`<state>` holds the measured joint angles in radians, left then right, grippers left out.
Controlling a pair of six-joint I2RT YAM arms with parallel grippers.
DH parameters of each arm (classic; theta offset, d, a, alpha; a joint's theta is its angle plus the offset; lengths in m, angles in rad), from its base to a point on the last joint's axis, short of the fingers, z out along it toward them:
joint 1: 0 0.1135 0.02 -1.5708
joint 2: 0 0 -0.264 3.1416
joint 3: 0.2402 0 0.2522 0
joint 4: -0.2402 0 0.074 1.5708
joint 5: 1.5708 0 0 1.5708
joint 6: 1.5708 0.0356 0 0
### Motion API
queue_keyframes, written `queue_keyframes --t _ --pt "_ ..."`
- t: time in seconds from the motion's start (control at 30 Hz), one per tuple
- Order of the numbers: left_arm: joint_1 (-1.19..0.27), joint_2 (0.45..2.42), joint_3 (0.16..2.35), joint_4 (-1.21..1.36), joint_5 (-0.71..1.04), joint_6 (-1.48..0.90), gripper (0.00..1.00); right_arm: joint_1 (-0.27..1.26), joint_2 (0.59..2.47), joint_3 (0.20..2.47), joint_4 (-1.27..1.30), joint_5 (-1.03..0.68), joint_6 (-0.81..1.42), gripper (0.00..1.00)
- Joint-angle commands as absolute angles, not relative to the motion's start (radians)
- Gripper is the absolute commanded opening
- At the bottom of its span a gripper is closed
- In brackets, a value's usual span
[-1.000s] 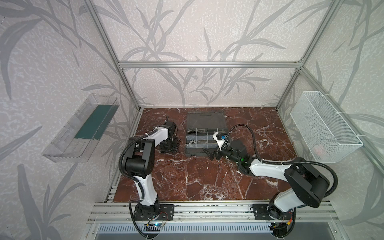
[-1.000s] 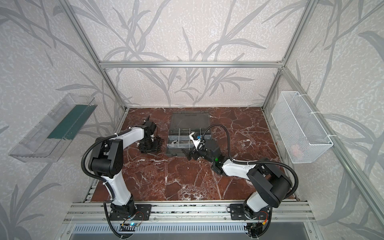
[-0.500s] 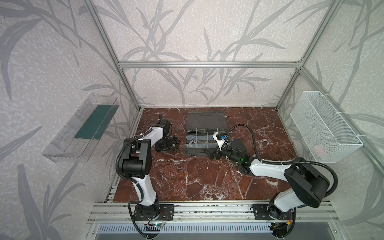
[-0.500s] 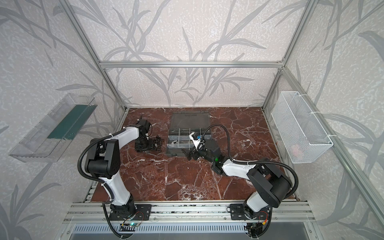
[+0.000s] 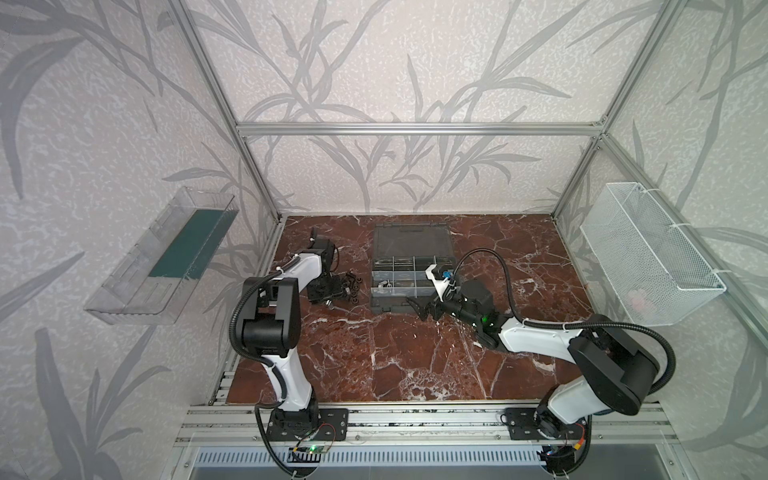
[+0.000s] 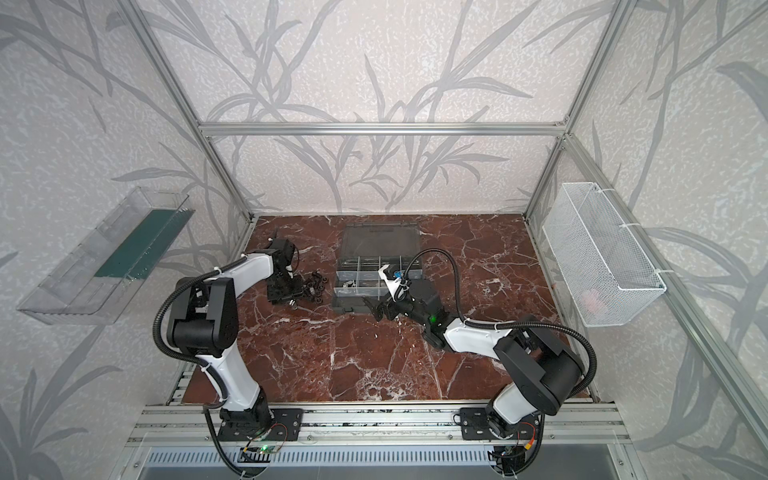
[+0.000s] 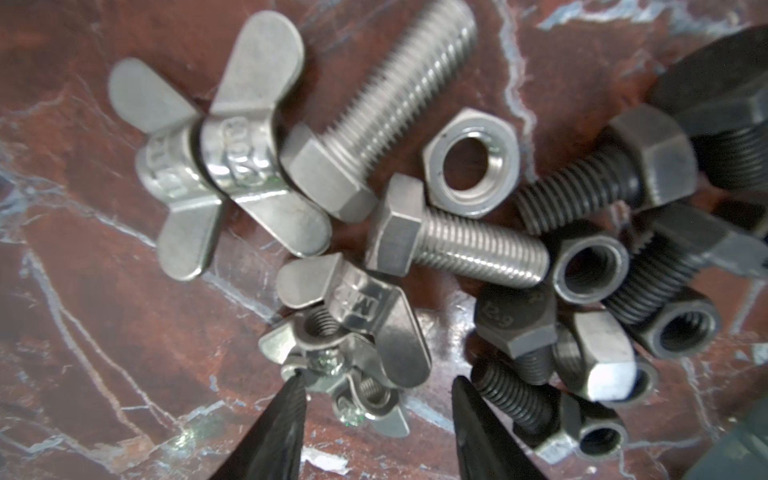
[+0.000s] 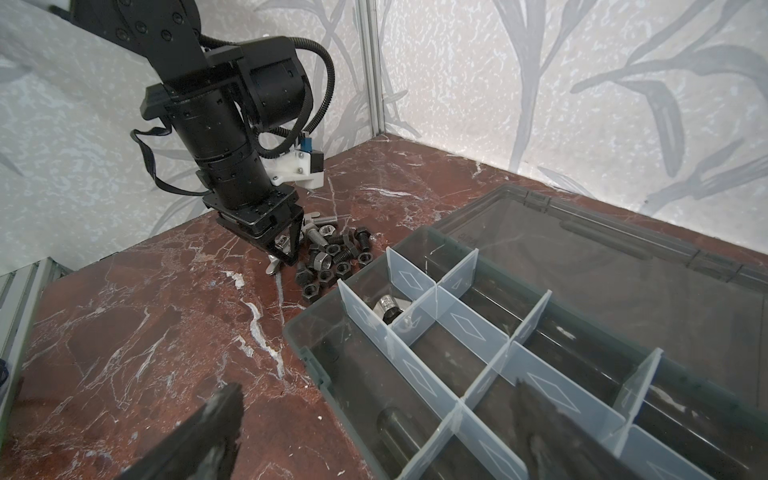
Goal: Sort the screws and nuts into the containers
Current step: 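Close the left gripper on the silver wing nut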
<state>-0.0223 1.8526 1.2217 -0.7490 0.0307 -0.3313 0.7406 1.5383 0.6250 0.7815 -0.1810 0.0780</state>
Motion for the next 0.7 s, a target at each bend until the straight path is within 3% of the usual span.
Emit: queue_keyframes --t 0.0,0.67 --pt "-0.019 1.845 1.203 -0.742 0.079 -0.343 0.53 0.746 1.549 0.637 0.792 -0.175 0.083 0.99" --pt "-0.053 1.833 1.2 -0.727 0.119 -0.316 0.5 0.746 1.546 0.639 0.785 -0.17 0.081 0.99"
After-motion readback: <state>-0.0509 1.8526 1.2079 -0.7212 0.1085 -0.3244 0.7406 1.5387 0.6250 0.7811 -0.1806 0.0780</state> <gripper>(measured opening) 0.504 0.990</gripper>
